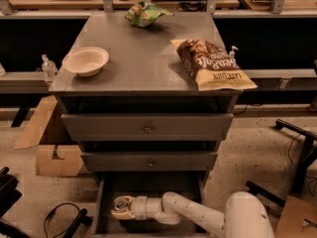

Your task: Place redbull can into bottom drawer

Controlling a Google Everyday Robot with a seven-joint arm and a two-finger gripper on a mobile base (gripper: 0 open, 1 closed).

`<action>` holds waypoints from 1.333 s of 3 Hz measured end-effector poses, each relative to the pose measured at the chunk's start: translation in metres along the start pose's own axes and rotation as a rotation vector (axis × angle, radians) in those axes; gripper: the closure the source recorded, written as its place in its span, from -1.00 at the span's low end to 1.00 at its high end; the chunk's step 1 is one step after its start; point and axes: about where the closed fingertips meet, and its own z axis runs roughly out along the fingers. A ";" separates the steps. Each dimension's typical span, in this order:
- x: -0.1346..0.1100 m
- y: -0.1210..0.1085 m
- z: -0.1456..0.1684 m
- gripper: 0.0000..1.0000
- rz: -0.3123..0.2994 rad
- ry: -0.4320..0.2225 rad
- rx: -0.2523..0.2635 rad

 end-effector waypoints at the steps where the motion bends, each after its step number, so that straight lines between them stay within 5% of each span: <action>1: 0.014 -0.019 -0.003 1.00 -0.020 -0.016 0.040; 2: 0.020 -0.035 -0.008 0.97 -0.050 -0.041 0.078; 4: 0.019 -0.031 -0.004 0.05 -0.046 -0.042 0.069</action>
Offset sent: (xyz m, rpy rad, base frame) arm 0.0438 -0.0310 -0.0321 0.0301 -0.1088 -0.1137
